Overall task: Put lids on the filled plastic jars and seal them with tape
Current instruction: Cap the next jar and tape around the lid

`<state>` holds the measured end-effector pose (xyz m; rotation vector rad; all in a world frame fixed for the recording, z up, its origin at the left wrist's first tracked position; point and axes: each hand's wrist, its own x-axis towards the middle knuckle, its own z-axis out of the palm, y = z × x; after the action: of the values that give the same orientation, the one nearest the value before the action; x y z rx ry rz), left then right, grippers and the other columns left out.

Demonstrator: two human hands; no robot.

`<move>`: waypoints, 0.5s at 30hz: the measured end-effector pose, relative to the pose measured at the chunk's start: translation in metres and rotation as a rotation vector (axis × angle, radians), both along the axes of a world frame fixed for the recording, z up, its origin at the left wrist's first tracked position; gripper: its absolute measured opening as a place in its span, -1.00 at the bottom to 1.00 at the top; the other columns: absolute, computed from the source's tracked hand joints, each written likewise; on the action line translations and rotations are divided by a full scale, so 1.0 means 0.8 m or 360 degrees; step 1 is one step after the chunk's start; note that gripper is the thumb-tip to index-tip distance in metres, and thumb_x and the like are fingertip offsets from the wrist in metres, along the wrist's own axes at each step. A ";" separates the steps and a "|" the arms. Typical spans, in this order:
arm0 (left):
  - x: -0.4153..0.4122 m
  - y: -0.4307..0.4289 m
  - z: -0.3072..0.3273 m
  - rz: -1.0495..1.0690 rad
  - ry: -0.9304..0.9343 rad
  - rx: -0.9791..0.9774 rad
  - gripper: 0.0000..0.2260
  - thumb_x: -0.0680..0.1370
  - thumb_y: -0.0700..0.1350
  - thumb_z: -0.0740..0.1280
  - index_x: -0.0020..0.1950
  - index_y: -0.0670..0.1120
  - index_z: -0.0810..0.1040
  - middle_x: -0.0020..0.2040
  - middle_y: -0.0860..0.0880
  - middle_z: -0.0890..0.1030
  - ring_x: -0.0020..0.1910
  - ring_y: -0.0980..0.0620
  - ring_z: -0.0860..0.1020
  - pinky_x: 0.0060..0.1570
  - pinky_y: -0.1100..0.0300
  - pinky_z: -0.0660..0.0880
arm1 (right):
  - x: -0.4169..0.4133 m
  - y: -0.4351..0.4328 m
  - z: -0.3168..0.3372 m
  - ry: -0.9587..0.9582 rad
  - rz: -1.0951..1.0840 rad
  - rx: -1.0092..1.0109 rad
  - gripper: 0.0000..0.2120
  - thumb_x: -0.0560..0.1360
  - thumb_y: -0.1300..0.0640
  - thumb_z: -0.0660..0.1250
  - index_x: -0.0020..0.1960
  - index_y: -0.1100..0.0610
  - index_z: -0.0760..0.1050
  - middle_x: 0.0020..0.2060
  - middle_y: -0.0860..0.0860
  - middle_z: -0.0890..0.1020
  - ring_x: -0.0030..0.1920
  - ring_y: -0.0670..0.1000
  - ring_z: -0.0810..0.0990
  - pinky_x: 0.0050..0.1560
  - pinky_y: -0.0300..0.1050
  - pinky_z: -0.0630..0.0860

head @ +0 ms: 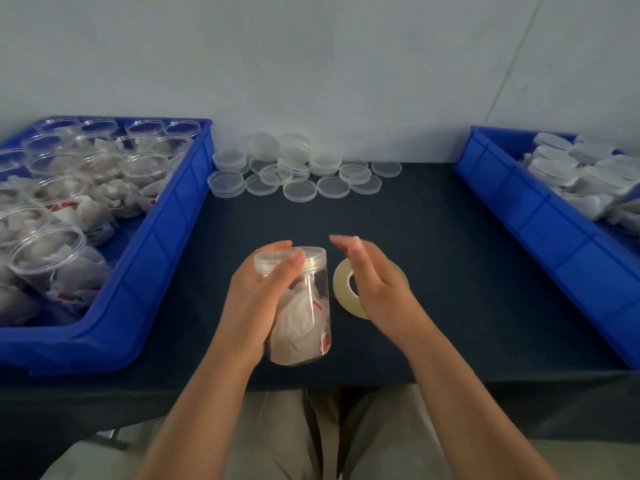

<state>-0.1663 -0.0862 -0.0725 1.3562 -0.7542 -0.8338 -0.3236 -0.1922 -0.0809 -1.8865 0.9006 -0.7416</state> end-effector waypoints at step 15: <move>-0.003 -0.004 -0.029 -0.0697 0.0120 -0.0057 -0.10 0.37 0.48 0.48 0.59 0.09 0.37 0.43 -0.13 0.57 0.36 -0.24 0.60 0.26 -0.21 0.58 | -0.043 0.011 0.003 -0.0393 0.0724 0.0254 -0.56 0.65 0.16 0.36 0.51 0.16 0.46 0.53 -0.10 0.46 0.53 0.00 0.44 0.39 -0.12 0.49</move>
<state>-0.1683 -0.0895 -0.0954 1.1349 -1.0203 -1.2008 -0.3581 -0.1835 -0.0789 -1.7236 0.3439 -0.5851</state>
